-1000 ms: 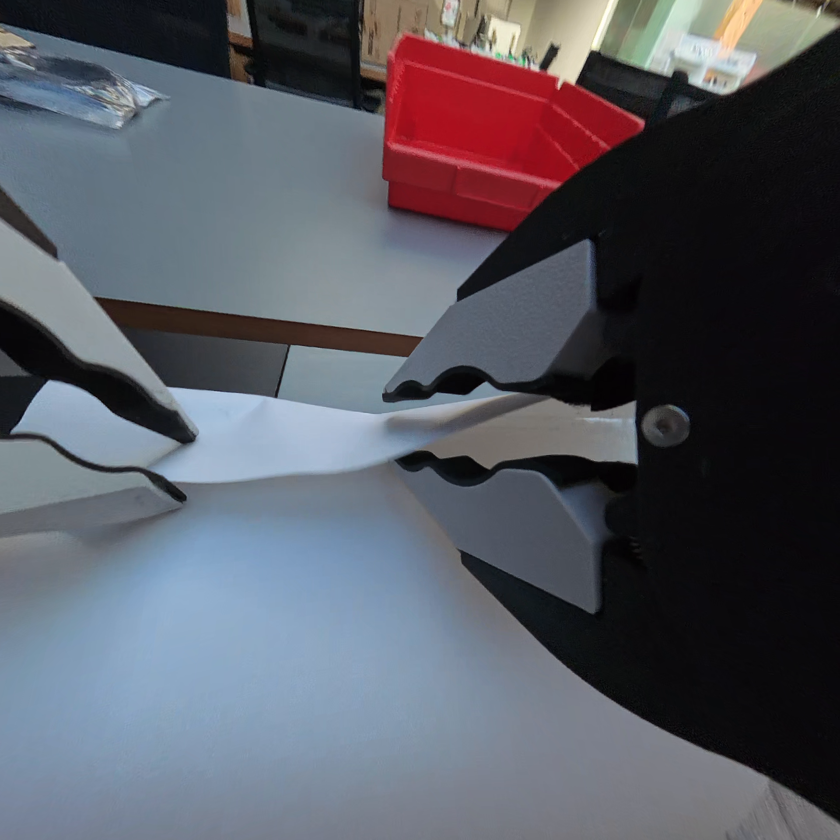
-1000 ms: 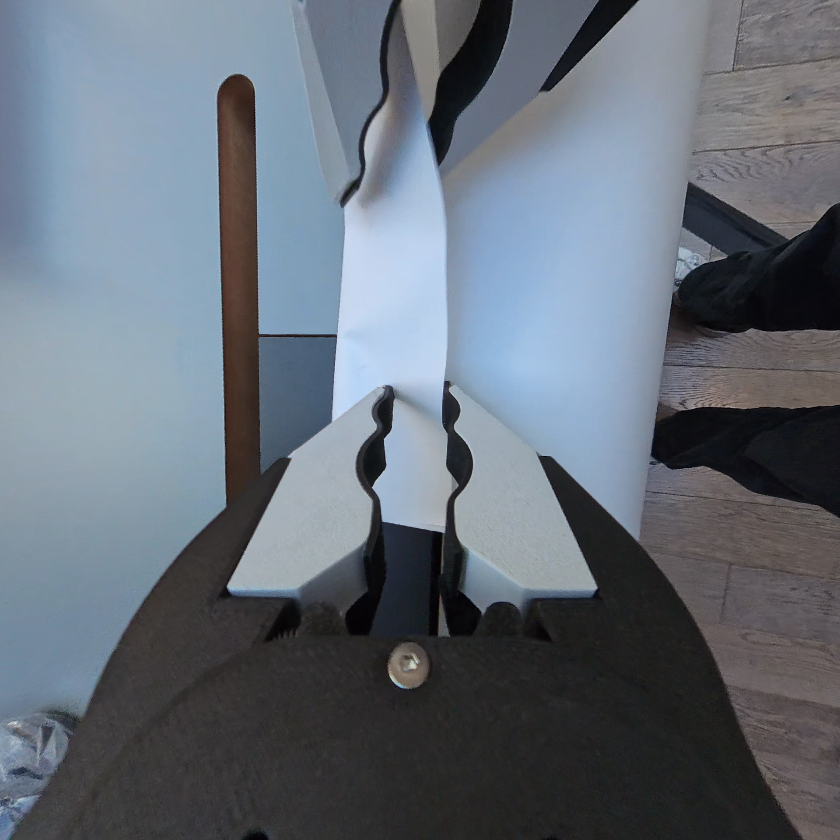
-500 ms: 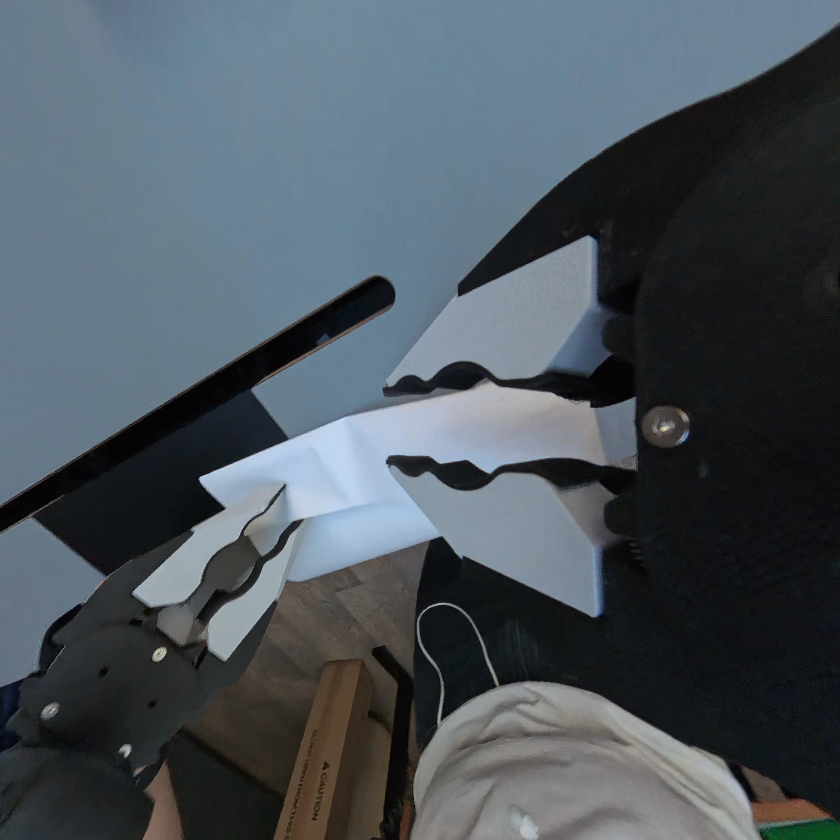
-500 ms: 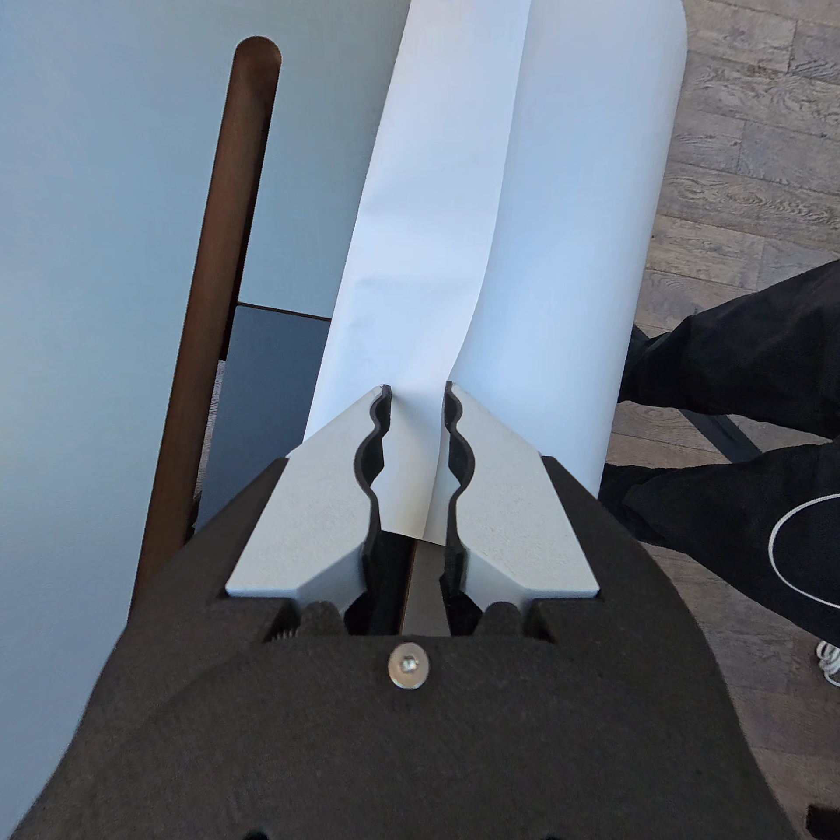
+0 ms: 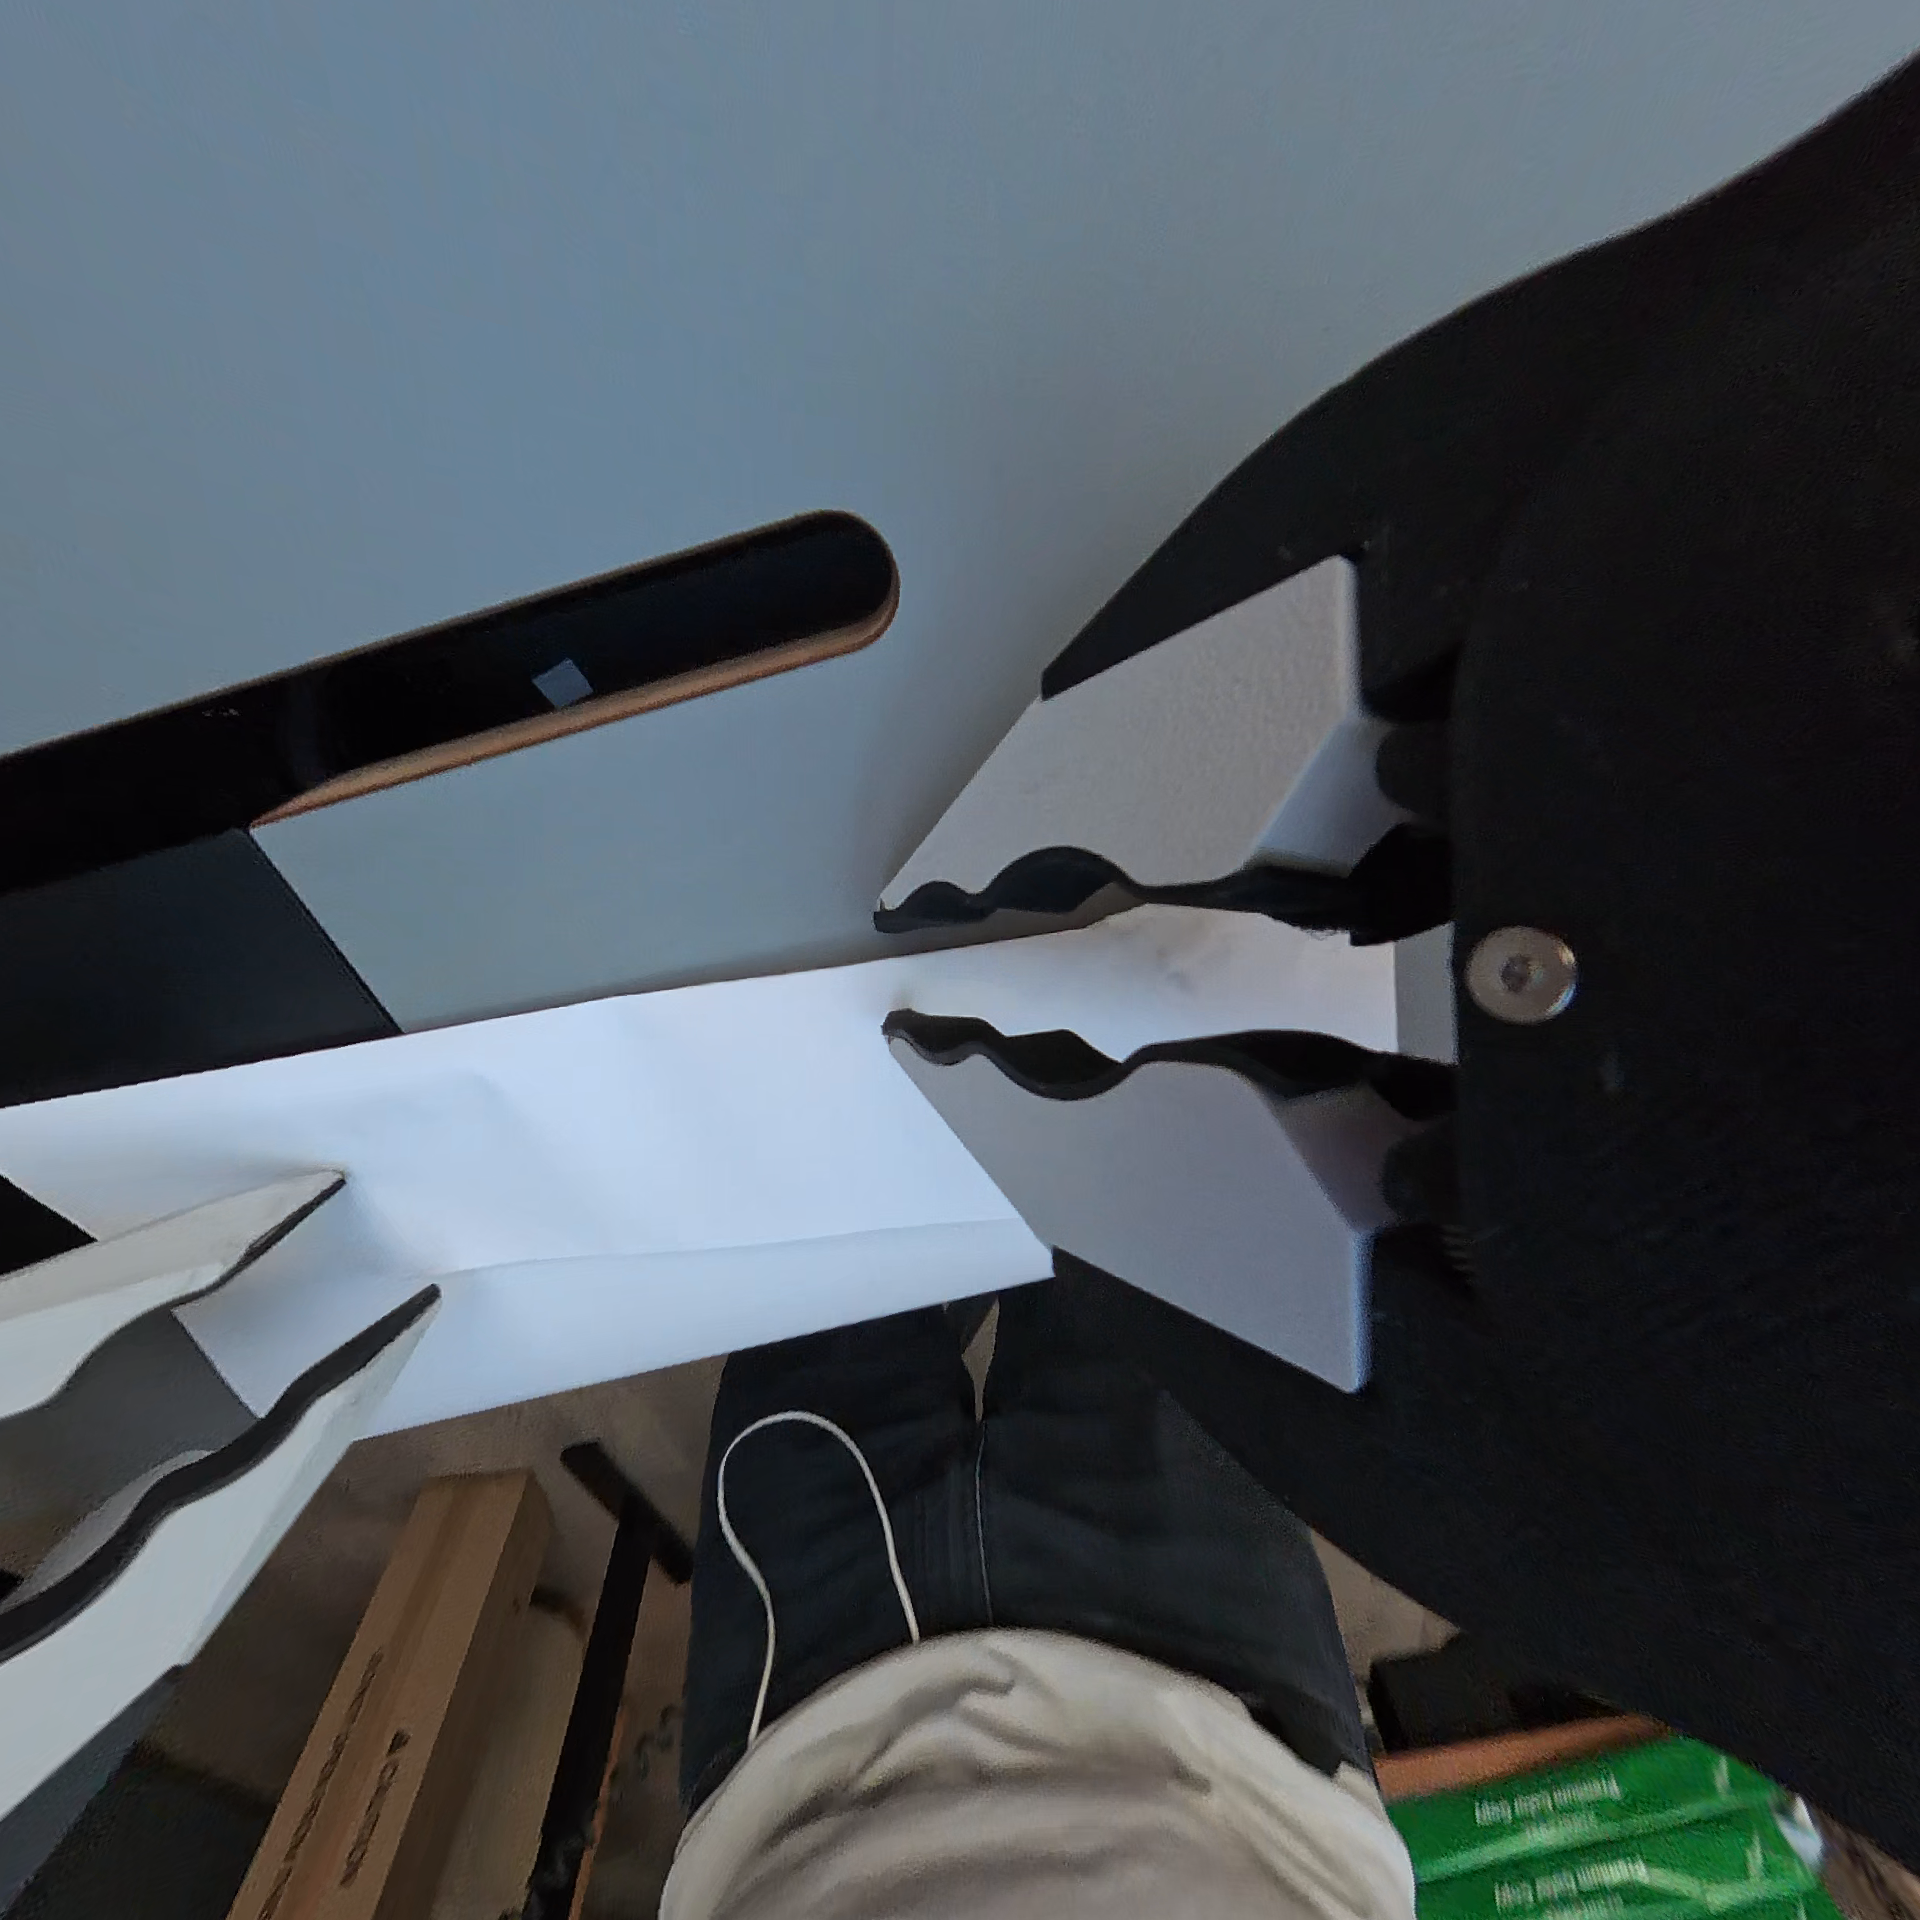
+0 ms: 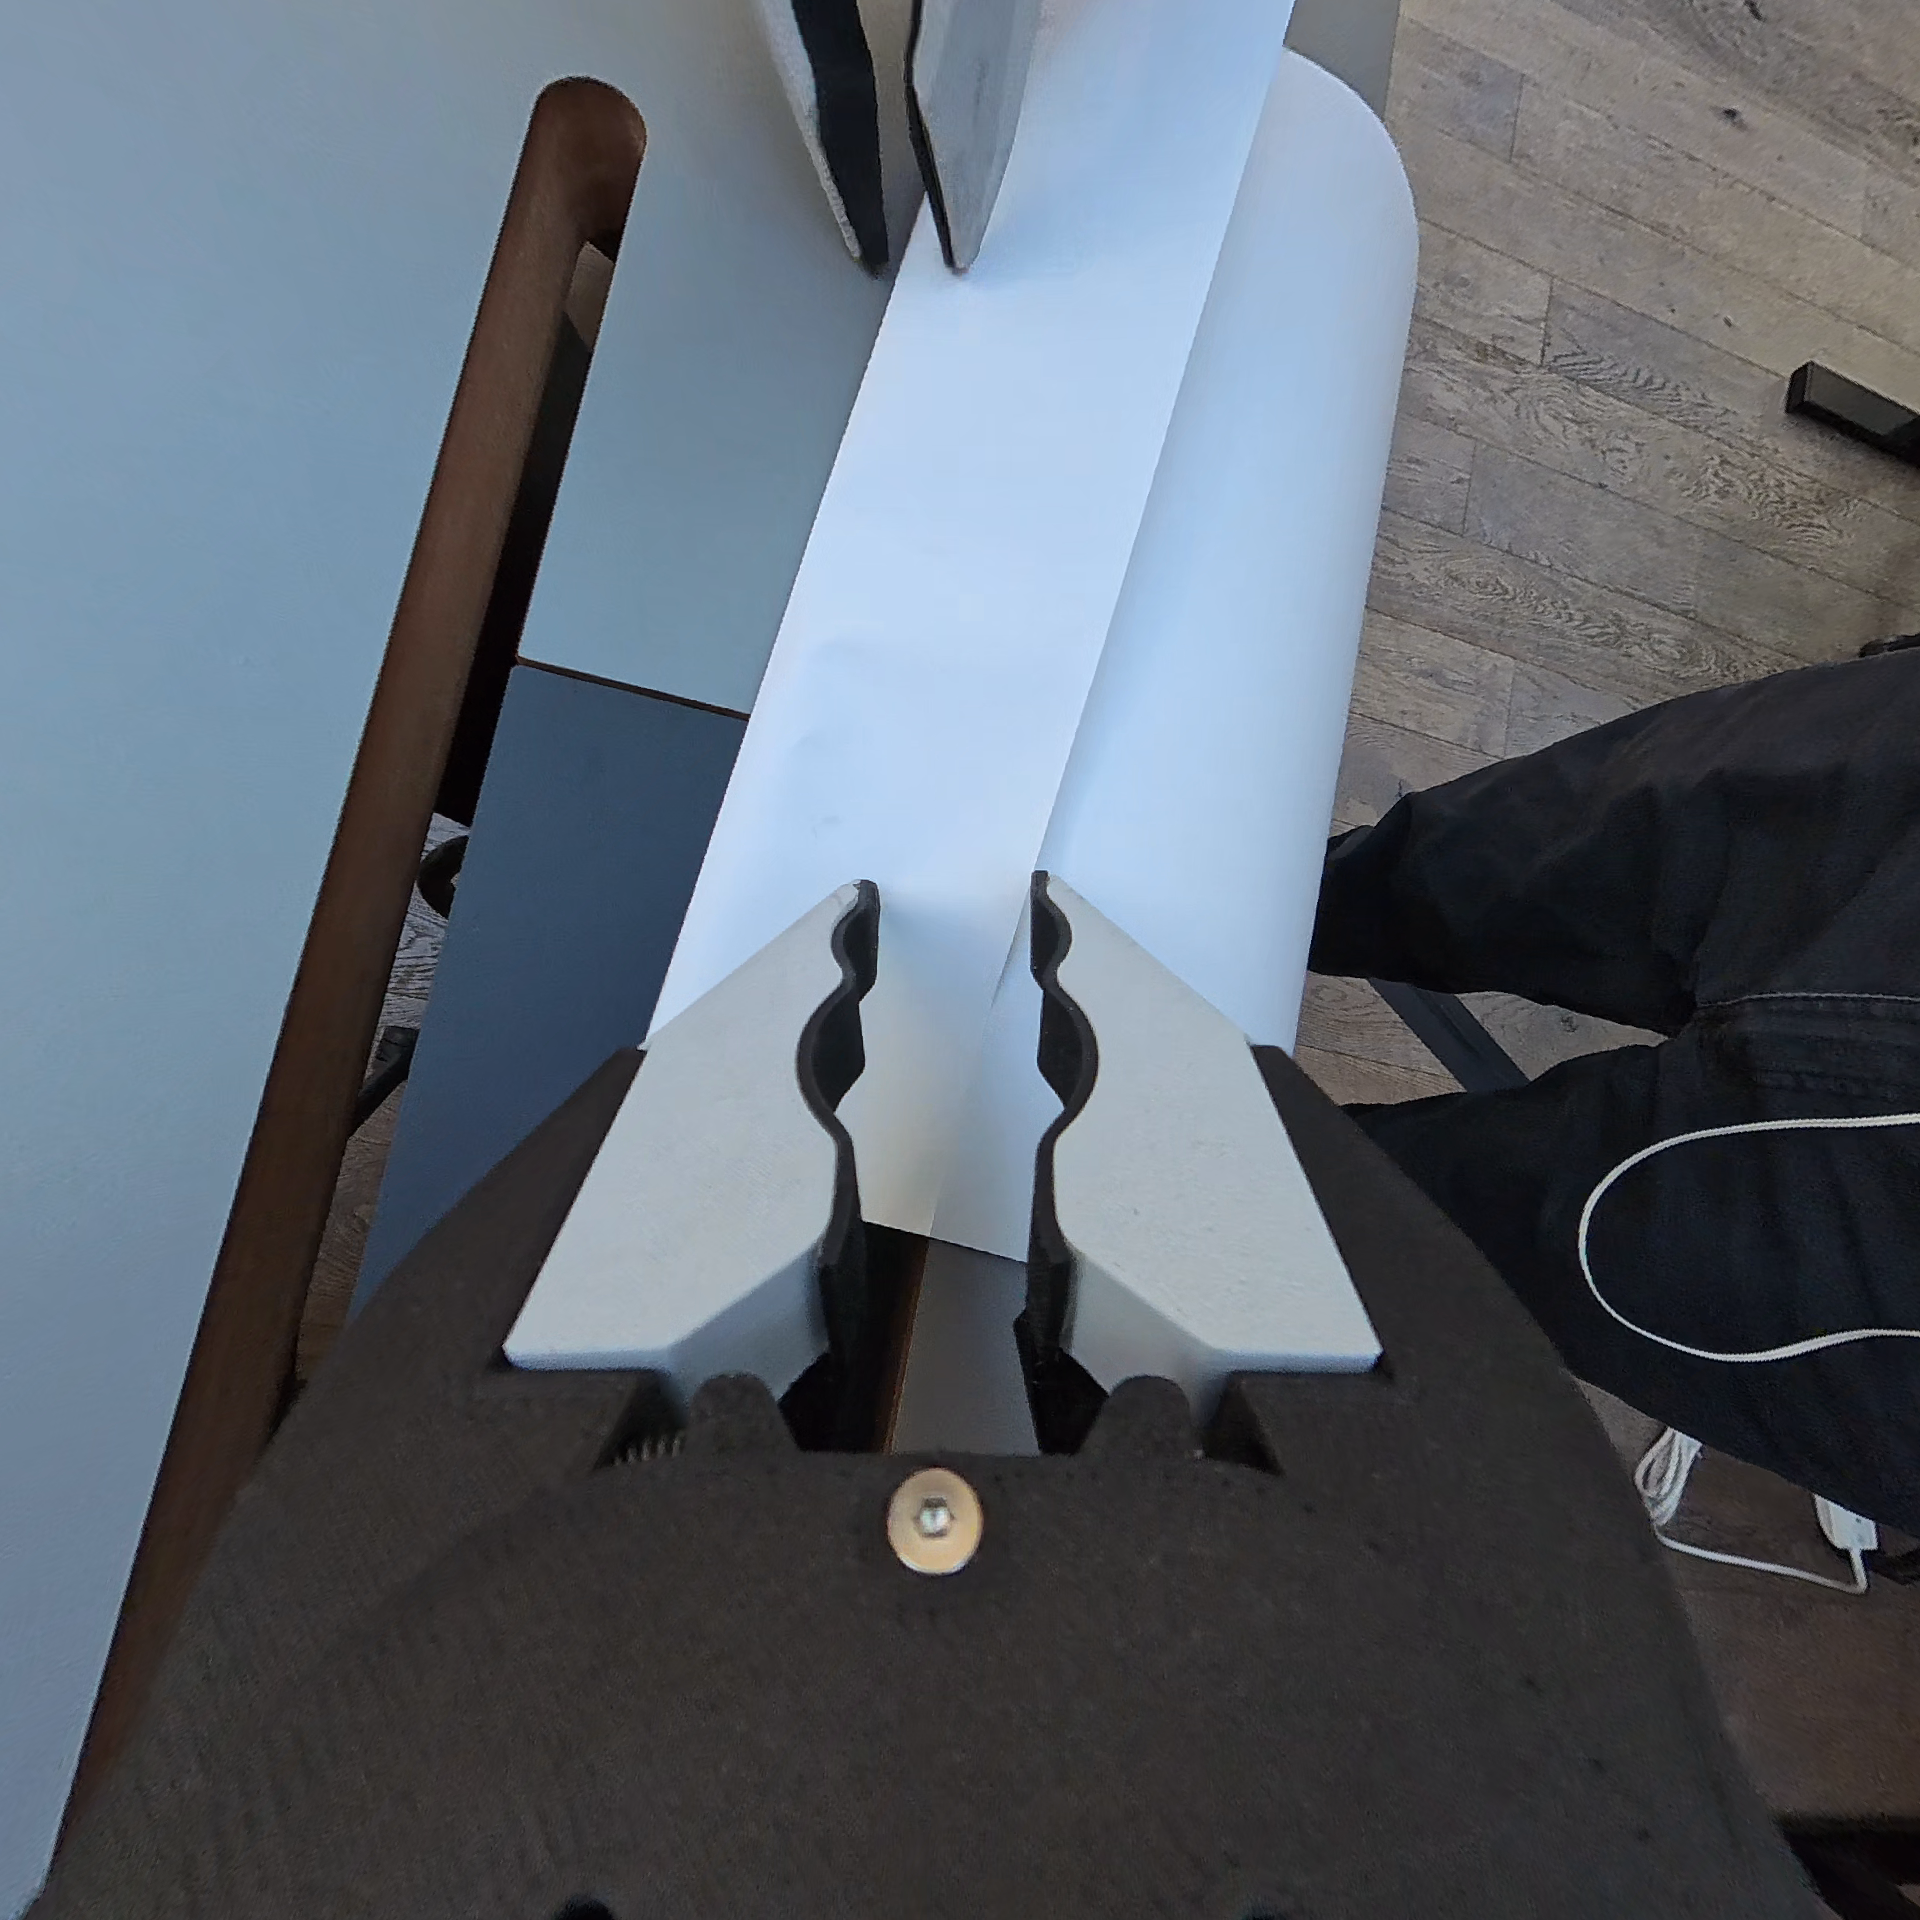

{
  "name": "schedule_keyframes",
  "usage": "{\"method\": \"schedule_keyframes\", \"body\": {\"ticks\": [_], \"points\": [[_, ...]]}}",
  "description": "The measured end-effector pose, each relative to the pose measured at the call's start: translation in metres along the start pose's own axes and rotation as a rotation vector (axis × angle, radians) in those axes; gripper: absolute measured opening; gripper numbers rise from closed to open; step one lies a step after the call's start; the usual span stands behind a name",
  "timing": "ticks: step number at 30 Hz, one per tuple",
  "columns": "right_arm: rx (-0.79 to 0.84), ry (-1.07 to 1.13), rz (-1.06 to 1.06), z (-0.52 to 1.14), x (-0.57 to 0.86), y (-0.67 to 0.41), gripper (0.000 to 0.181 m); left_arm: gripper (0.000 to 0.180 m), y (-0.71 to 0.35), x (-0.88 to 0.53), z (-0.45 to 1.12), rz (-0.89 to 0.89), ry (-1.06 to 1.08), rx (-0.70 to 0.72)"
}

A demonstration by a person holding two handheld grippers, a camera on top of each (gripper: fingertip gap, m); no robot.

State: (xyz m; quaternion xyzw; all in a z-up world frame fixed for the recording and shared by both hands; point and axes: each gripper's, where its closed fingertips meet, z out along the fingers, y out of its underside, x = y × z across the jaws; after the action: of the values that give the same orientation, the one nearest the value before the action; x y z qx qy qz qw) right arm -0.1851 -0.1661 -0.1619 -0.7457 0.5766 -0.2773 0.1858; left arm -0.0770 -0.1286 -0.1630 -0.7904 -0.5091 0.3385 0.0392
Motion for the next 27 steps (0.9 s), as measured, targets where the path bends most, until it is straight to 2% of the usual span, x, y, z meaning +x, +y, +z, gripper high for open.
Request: {"method": "schedule_keyframes", "body": {"ticks": [5, 7, 10, 12, 16, 19, 23, 27], "points": [[0.011, 0.031, -0.069, -0.022, 0.008, -0.010, 0.038, 0.009, 0.001, 0.000, 0.003, -0.173, 0.169, 0.051], [0.054, 0.010, -0.062, -0.043, 0.008, -0.032, 0.036, 0.009, 0.000, 0.000, 0.004, -0.199, 0.204, 0.074], [0.095, 0.031, -0.093, -0.060, 0.003, -0.074, 0.026, 0.008, 0.000, 0.001, 0.004, -0.225, 0.233, 0.108], [0.069, 0.026, -0.114, -0.050, -0.009, -0.096, 0.003, 0.007, 0.000, 0.001, 0.004, -0.235, 0.245, 0.131], [-0.130, -0.054, 0.015, 0.015, -0.024, -0.087, 0.000, 0.007, 0.000, 0.001, 0.004, -0.258, 0.272, 0.166], [-0.178, -0.055, 0.050, 0.041, -0.024, -0.069, 0.011, 0.007, 0.000, 0.001, 0.004, -0.261, 0.281, 0.185], [-0.121, -0.084, -0.016, 0.041, -0.031, -0.057, 0.023, 0.009, 0.000, -0.001, 0.004, -0.228, 0.247, 0.242], [-0.022, -0.173, 0.010, 0.043, -0.030, -0.056, 0.030, 0.013, 0.002, -0.002, 0.003, -0.181, 0.211, 0.296]]}}
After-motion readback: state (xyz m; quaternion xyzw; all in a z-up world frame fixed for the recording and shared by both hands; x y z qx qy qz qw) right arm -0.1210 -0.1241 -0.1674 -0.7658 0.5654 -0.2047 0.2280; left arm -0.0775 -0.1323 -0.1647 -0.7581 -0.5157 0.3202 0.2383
